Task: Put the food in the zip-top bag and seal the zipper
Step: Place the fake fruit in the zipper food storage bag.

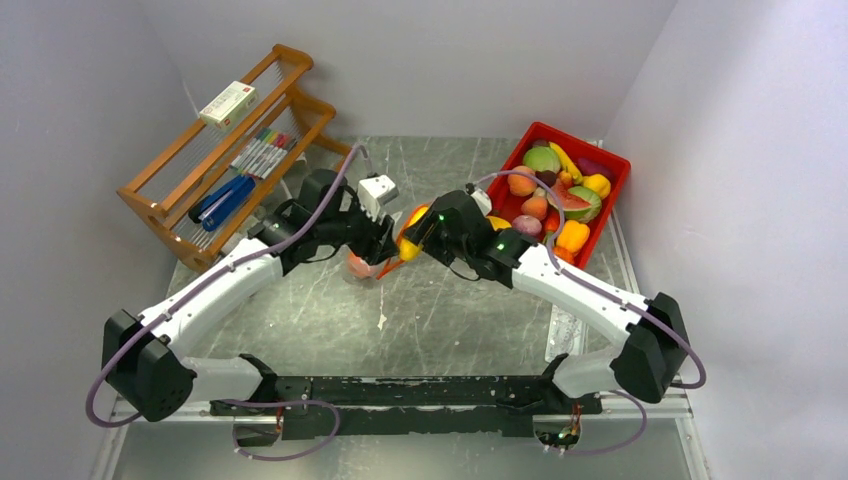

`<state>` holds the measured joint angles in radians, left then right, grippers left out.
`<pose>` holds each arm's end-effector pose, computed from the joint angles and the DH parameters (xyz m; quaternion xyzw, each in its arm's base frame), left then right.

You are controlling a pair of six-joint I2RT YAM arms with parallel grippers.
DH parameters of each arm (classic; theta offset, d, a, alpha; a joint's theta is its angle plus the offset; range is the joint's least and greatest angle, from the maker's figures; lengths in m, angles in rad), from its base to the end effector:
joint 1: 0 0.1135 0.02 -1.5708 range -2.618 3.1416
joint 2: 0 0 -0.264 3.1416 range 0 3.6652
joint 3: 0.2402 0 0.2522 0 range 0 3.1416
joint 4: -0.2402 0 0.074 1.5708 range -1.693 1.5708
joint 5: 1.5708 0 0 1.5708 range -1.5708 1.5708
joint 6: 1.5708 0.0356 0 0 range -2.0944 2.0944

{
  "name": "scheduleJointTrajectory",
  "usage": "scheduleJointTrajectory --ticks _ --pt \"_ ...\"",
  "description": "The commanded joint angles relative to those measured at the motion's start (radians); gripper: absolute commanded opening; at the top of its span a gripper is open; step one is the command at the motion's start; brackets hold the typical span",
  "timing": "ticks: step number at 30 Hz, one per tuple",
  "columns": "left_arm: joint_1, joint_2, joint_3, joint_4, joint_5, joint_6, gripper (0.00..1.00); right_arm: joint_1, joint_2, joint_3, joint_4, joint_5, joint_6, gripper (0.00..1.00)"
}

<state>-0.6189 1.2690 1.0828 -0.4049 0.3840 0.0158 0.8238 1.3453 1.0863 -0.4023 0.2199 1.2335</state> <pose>0.2221 -0.1746 0.3195 0.3556 0.7949 -0.2980 0.3910 0.2088 0.2141 0.2993 0.2288 0.8645 0.3231 0.3097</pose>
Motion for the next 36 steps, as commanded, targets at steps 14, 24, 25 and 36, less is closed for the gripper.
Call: scheduleJointTrajectory --ticks 14,24,25,36 --pt "-0.12 -0.042 -0.06 0.061 -0.317 0.136 0.57 -0.007 0.035 0.04 -0.008 0.052 0.035 0.43" --pt "-0.153 -0.069 -0.047 0.082 -0.455 0.116 0.46 -0.021 0.047 0.05 -0.023 0.1 0.058 0.42" --pt "-0.154 -0.067 -0.047 0.09 -0.455 0.111 0.45 -0.02 0.051 0.051 -0.017 0.097 0.057 0.42" --pt "-0.187 -0.006 -0.031 0.147 -0.534 0.132 0.45 -0.027 0.098 0.08 0.003 0.073 0.054 0.41"
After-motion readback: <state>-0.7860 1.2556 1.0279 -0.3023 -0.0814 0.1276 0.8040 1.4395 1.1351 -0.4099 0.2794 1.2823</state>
